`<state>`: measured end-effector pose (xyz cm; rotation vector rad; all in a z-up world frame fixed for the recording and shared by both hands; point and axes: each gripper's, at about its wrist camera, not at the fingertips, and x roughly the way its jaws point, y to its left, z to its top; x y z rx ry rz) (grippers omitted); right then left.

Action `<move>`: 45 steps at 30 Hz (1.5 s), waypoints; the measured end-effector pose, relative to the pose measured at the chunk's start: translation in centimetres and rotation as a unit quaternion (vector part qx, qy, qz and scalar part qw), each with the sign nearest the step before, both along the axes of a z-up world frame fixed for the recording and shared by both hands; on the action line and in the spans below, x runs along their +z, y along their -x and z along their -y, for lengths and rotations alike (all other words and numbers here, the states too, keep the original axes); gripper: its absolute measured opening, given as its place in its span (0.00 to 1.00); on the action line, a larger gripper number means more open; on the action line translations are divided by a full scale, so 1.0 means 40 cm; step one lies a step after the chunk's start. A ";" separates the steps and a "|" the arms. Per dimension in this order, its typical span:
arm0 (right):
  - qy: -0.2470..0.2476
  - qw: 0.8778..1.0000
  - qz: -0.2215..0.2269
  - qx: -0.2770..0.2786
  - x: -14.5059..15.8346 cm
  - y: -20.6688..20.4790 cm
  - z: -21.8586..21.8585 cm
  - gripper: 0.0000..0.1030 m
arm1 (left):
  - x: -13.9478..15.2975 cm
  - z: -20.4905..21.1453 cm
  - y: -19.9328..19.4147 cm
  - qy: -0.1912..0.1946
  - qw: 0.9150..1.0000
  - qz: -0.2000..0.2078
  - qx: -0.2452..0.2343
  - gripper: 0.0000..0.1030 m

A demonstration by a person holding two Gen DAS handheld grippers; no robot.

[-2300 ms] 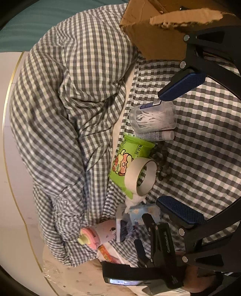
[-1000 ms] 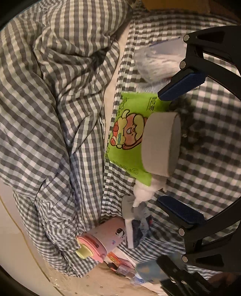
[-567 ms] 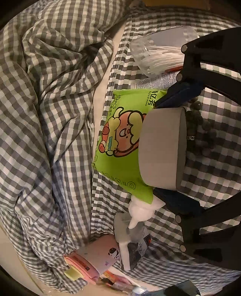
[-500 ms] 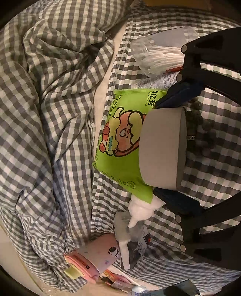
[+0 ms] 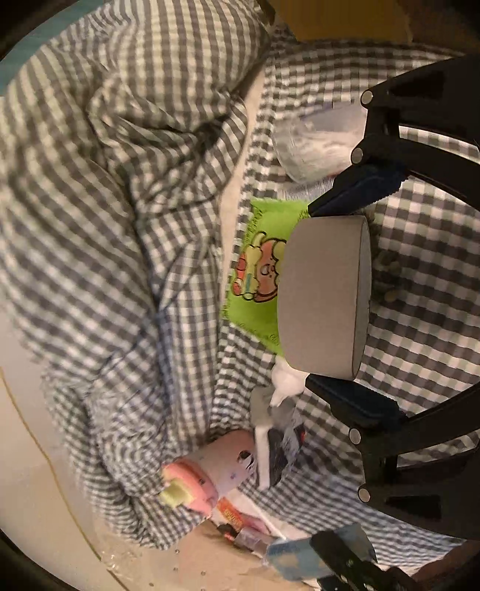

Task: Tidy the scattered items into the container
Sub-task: 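Carry the tissue pack and tape roll over the cardboard box with both tools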

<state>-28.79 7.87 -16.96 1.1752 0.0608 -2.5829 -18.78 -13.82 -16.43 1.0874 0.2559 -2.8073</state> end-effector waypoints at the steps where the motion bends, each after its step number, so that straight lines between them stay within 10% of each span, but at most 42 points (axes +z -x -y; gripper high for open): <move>1: 0.000 1.000 -0.006 0.000 0.015 -0.011 -0.005 0.81 | 0.009 -0.004 -0.005 0.002 1.000 -0.003 -0.001 0.56; 21: 0.026 0.988 -0.148 -0.032 0.350 -0.350 -0.225 0.81 | 0.252 -0.172 -0.183 0.014 0.996 -0.082 -0.033 0.56; 45: 0.012 0.969 -0.228 -0.096 0.495 -0.595 -0.439 0.81 | 0.421 -0.386 -0.343 0.034 0.984 -0.150 -0.092 0.56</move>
